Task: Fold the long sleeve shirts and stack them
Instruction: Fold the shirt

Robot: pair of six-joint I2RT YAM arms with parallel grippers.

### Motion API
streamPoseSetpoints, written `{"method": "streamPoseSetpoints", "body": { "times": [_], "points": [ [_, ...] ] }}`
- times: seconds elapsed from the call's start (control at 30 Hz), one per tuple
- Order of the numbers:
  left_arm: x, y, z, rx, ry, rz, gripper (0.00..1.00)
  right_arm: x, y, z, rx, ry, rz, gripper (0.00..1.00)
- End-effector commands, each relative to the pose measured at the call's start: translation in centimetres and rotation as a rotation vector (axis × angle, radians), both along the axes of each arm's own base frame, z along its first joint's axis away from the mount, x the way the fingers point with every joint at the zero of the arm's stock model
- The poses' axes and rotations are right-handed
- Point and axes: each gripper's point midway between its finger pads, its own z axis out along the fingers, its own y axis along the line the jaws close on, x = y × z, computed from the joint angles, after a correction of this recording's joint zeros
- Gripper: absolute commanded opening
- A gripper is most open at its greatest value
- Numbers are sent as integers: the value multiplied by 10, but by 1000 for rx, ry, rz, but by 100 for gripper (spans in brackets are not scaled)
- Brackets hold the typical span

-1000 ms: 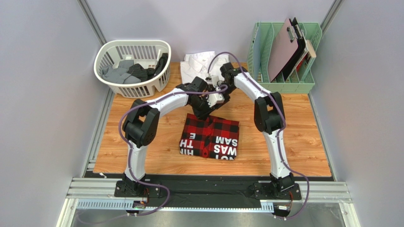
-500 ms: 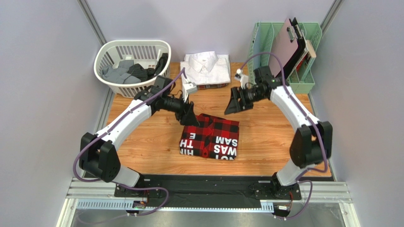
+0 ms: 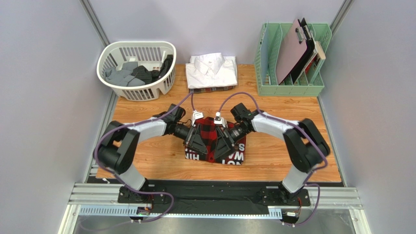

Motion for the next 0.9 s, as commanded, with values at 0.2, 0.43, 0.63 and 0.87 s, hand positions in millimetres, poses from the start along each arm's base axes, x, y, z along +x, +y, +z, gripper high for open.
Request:
{"method": "streamPoseSetpoints", "body": {
  "times": [0.2,0.43,0.63,0.87],
  "points": [
    [33,18,-87,205,187,91,95,59,-45,-89,-211,52,-64,88],
    [29,19,-14,24,-16,39,91,68,-47,-12,-108,-86,-52,88],
    [76,0,52,-80,-285,135,92,130,-33,21,-99,-314,-145,91],
    [147,-13,-14,110,-193,208,83,174,-40,-36,-188,-192,-198,84]
  ]
}}
